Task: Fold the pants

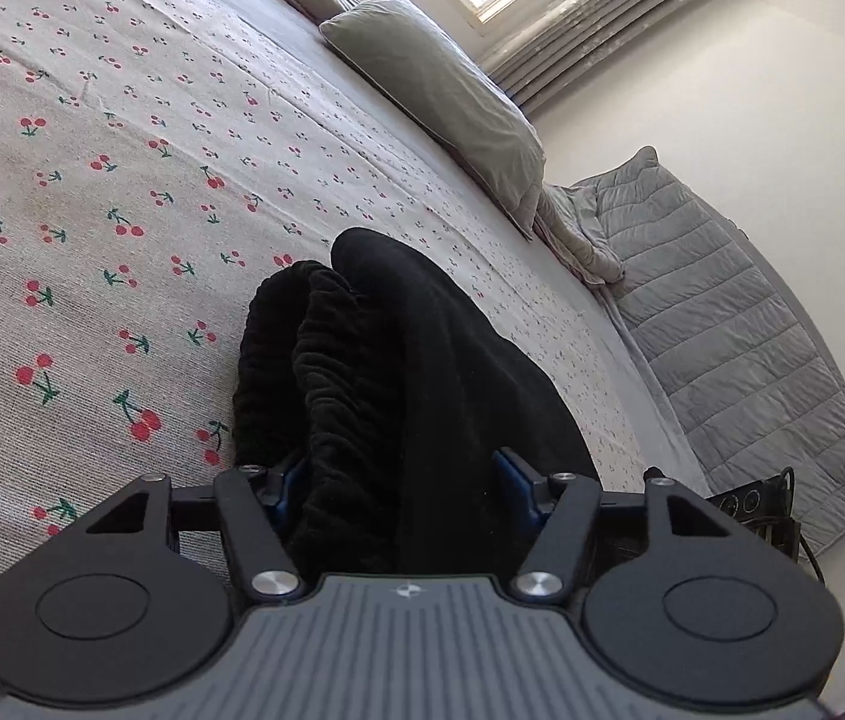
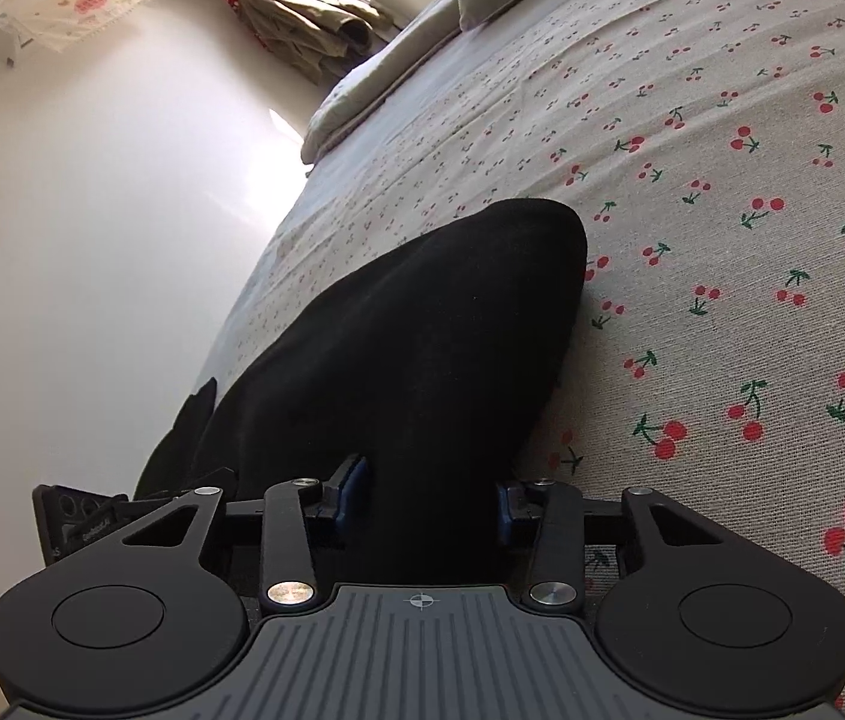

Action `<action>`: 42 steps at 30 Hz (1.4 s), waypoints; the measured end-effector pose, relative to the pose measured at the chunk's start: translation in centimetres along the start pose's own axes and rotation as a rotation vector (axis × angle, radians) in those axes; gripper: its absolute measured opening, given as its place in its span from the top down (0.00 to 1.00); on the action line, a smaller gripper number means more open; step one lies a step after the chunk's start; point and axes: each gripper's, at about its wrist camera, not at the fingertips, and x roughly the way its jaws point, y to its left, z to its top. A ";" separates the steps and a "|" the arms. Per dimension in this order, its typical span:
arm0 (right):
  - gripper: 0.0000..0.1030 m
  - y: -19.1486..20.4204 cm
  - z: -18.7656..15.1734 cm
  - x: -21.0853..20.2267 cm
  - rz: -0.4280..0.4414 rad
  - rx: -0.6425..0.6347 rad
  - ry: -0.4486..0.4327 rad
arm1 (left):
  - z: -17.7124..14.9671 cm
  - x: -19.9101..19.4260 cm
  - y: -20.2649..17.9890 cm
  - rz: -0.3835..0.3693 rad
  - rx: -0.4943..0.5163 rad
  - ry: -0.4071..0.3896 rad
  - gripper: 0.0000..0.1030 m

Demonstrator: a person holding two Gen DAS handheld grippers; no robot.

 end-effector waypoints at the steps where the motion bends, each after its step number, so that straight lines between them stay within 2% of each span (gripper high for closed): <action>1: 0.73 0.2 0.2 -0.2 0.010 -0.004 -0.016 | -0.2 0.1 -0.3 -0.028 -0.011 -0.010 0.50; 3: 0.75 0.5 0.8 -1.2 0.029 -0.007 -0.042 | -0.3 0.6 -1.0 -0.061 -0.015 -0.019 0.58; 11: 0.75 -0.7 4.0 -5.5 -0.025 -0.017 -0.152 | -0.3 6.0 -5.2 -0.099 0.006 -0.002 0.61; 15: 0.75 -1.1 6.0 -7.4 -0.044 -0.074 -0.209 | 0.3 8.7 -6.9 -0.113 0.014 -0.009 0.62; 19: 0.75 -1.8 7.7 -7.6 -0.043 -0.090 -0.255 | 0.9 10.3 -7.4 -0.120 0.005 -0.044 0.62; 22: 0.75 -2.9 8.7 -6.6 -0.062 -0.084 -0.257 | 1.2 11.2 -7.4 -0.088 0.032 -0.061 0.62; 23: 0.72 -3.4 8.9 -6.0 -0.082 -0.084 -0.249 | 1.3 11.6 -7.4 -0.053 0.061 -0.059 0.60; 24: 0.72 -3.9 9.1 -5.5 -0.118 -0.084 -0.241 | 1.2 11.8 -7.3 -0.018 0.082 -0.058 0.53; 25: 0.65 -4.6 9.2 -4.9 -0.167 -0.083 -0.227 | 1.1 12.0 -7.1 0.024 0.105 -0.065 0.47; 26: 0.52 -5.3 9.1 -4.0 -0.232 -0.080 -0.206 | 1.0 12.2 -7.0 0.048 0.122 -0.073 0.33; 28: 0.38 -6.4 8.8 -2.5 -0.325 -0.081 -0.166 | 1.0 12.3 -6.8 0.047 0.132 -0.074 0.31; 30: 0.38 -6.5 8.6 -2.6 -0.323 -0.090 -0.174 | 0.9 12.0 -7.3 0.062 0.145 -0.076 0.30; 32: 0.34 -5.9 8.6 -3.1 -0.320 -0.086 -0.174 | 1.0 11.7 -7.7 0.079 0.149 -0.076 0.29; 35: 0.27 -4.7 8.1 -4.2 -0.320 -0.107 -0.190 | 1.0 10.7 -8.3 0.123 0.147 -0.090 0.19; 39: 0.25 -3.4 7.1 -5.9 -0.345 -0.129 -0.208 | 0.5 8.9 -9.7 0.199 0.175 -0.121 0.08; 42: 0.19 -2.0 6.2 -7.6 -0.347 -0.158 -0.222 | -0.4 7.5 -11.0 0.265 0.218 -0.142 0.03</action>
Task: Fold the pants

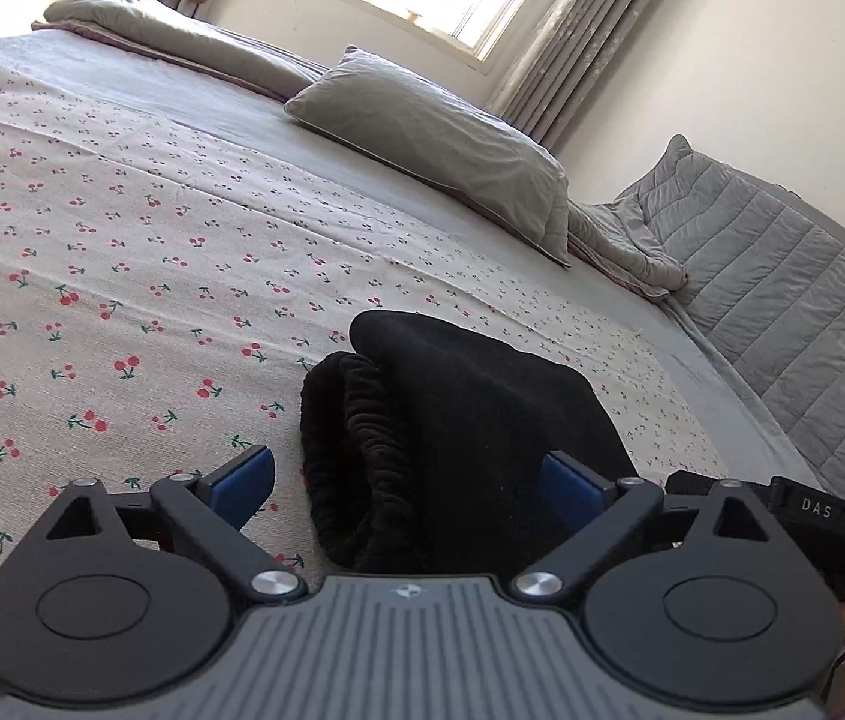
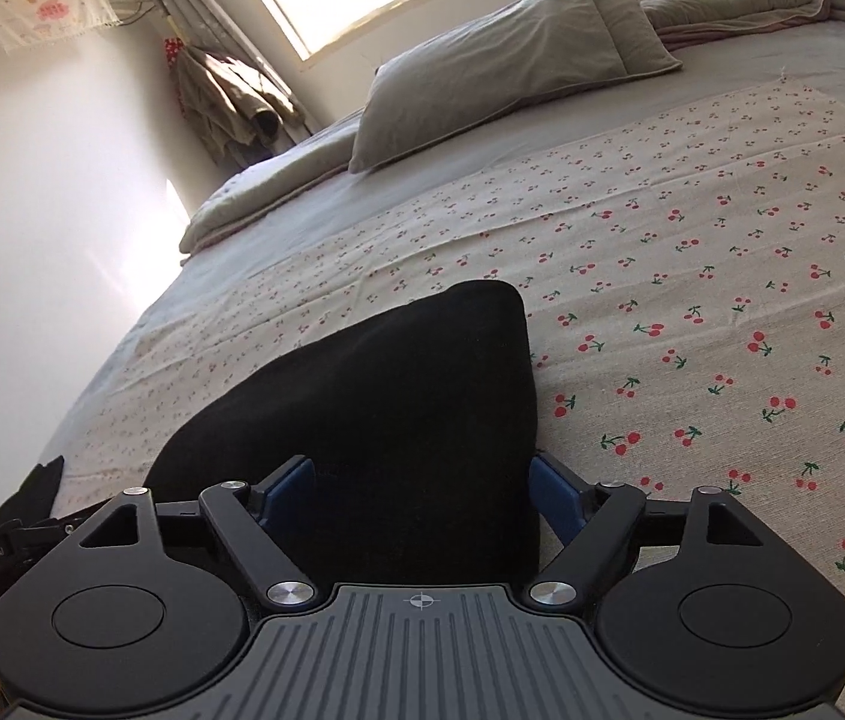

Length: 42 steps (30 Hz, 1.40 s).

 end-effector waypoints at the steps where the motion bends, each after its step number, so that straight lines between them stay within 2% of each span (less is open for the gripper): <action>1: 0.16 0.3 -0.3 -0.8 -0.007 -0.016 -0.008 | -0.2 -0.6 -0.5 0.033 0.022 0.000 0.03; 5: 0.12 1.5 -1.5 -3.4 -0.054 -0.063 -0.022 | -1.3 -2.5 -1.9 0.111 0.084 0.005 0.00; 14: 0.09 2.9 -3.8 -6.7 -0.100 -0.119 -0.034 | -3.3 -4.2 -4.7 0.137 0.143 0.028 0.00; 21: 0.05 3.6 -5.8 -8.5 -0.169 -0.202 -0.062 | -4.9 -3.9 -6.3 0.283 0.174 0.050 0.00; 24: 0.05 3.2 -6.6 -8.2 -0.202 -0.217 -0.039 | -5.6 -3.0 -6.7 0.348 0.195 0.095 0.00; 27: 0.05 2.7 -7.2 -8.1 -0.230 -0.213 -0.016 | -6.6 -2.3 -7.3 0.411 0.231 0.107 0.00; 34: 0.05 2.3 -8.0 -8.0 -0.283 -0.235 -0.006 | -7.4 -1.5 -7.7 0.425 0.229 0.139 0.00; 42: 0.05 2.9 -8.3 -7.4 -0.288 -0.254 0.026 | -8.4 -0.9 -9.2 0.446 0.277 0.131 0.00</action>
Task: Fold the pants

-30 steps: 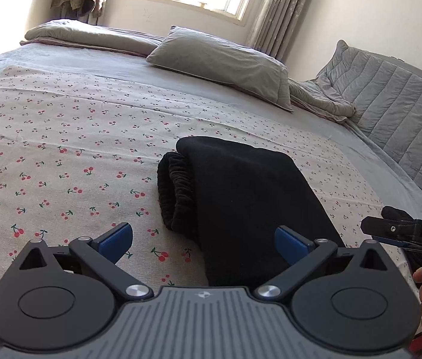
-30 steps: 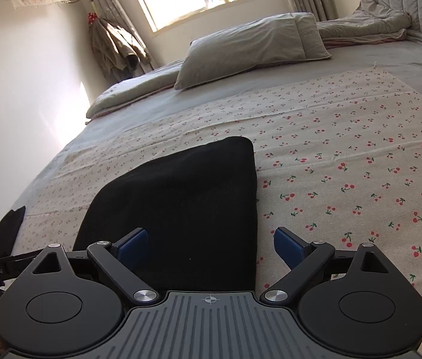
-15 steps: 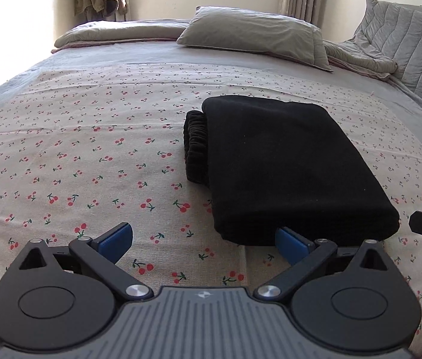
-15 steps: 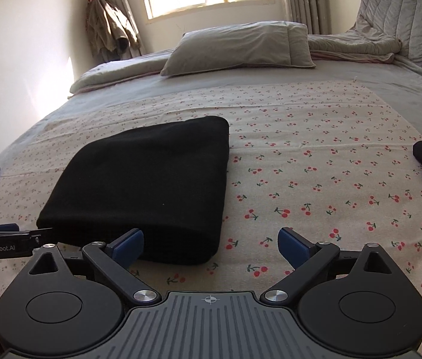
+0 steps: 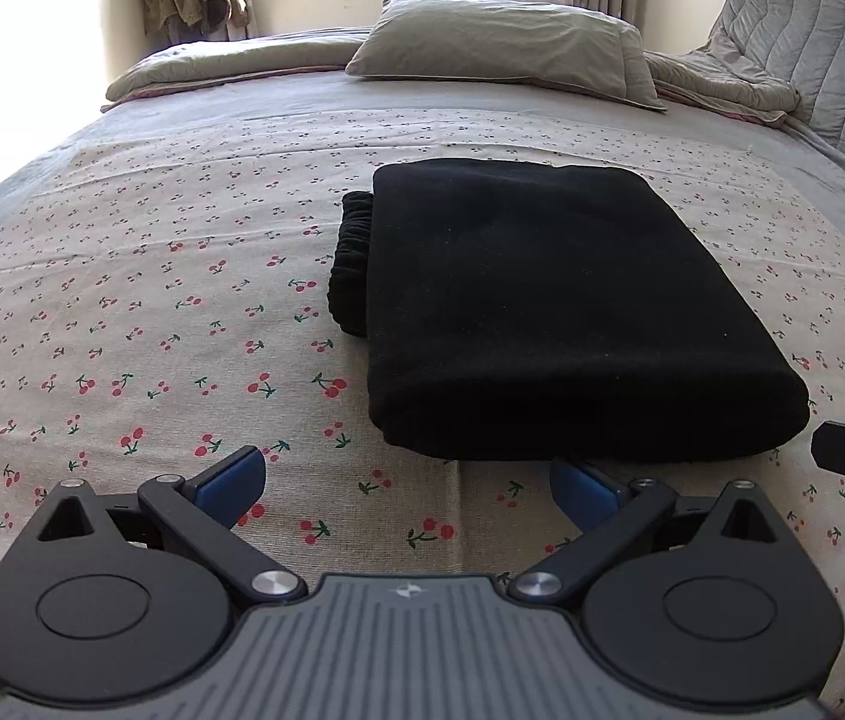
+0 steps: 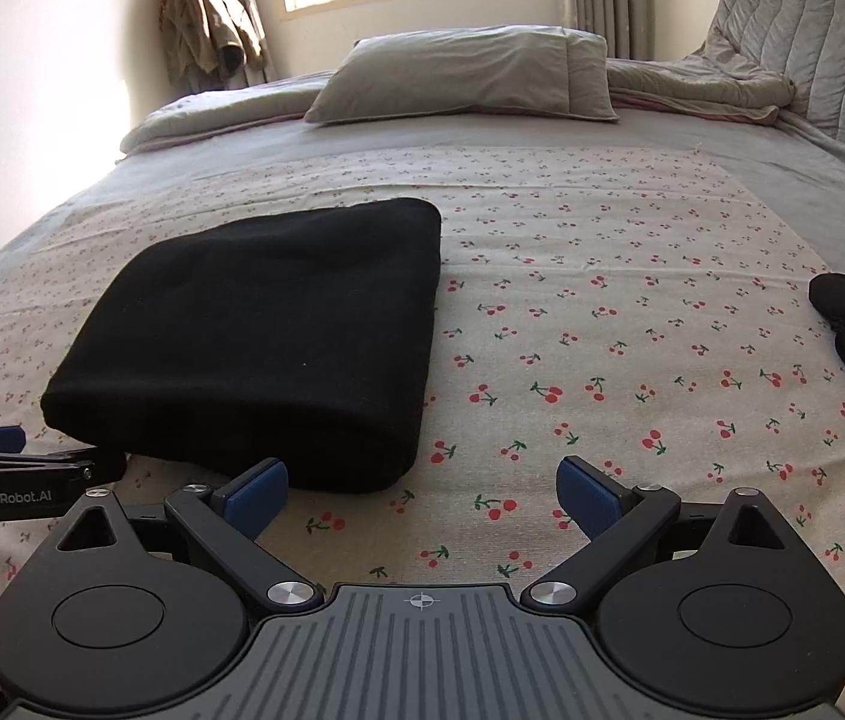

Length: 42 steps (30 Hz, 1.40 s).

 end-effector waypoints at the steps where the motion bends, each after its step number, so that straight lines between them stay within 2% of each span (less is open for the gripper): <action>1: 0.05 0.2 0.0 0.0 0.005 -0.004 0.003 | 0.0 0.1 -0.2 0.002 0.005 0.002 0.00; 13: 0.05 1.8 0.0 0.4 0.029 -0.052 0.009 | 0.0 0.6 -0.6 0.008 0.018 0.012 0.00; 42: 0.05 2.4 -0.5 2.0 -0.002 -0.064 0.048 | -0.2 0.2 0.0 0.011 0.012 0.010 0.00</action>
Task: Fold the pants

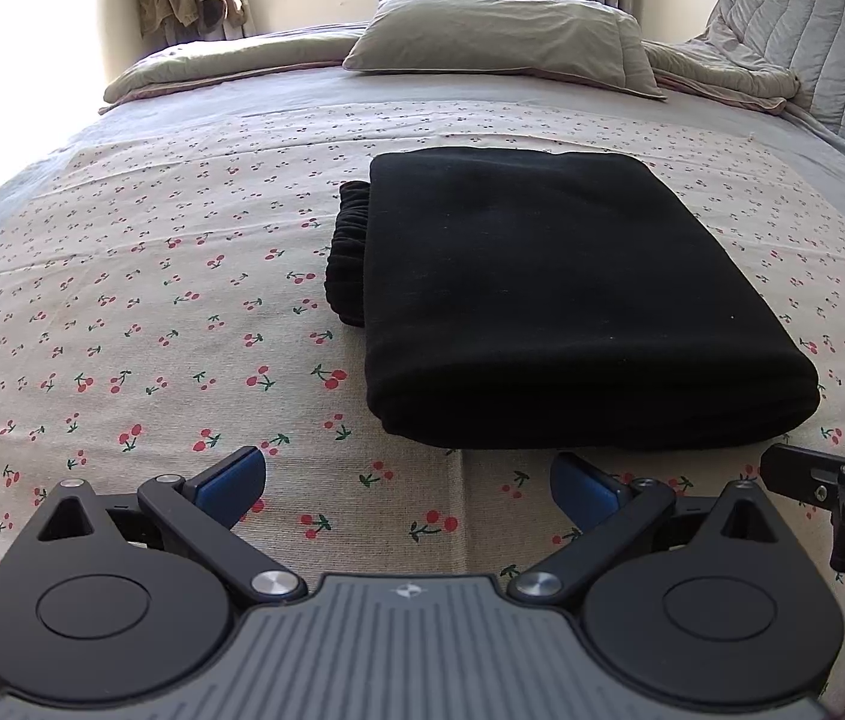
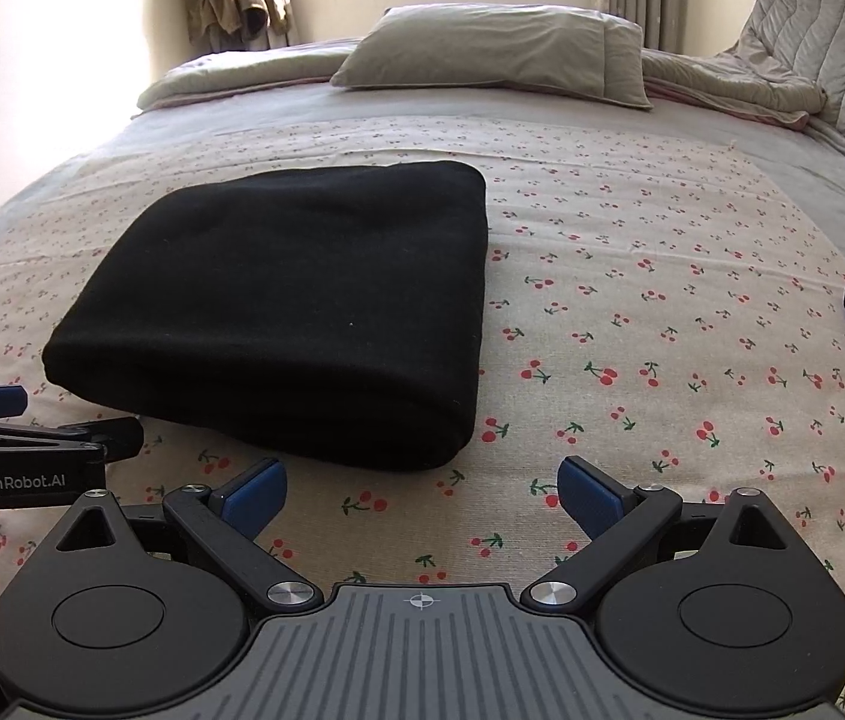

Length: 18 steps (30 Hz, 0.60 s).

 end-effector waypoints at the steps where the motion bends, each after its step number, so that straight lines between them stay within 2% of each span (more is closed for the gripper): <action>1: 0.05 0.0 0.0 0.0 0.000 0.001 0.000 | 0.0 0.0 0.0 0.000 0.001 0.000 0.00; 18: 0.04 -0.4 -0.3 0.2 -0.010 0.012 0.013 | -0.3 0.4 -0.3 0.006 0.015 0.004 0.00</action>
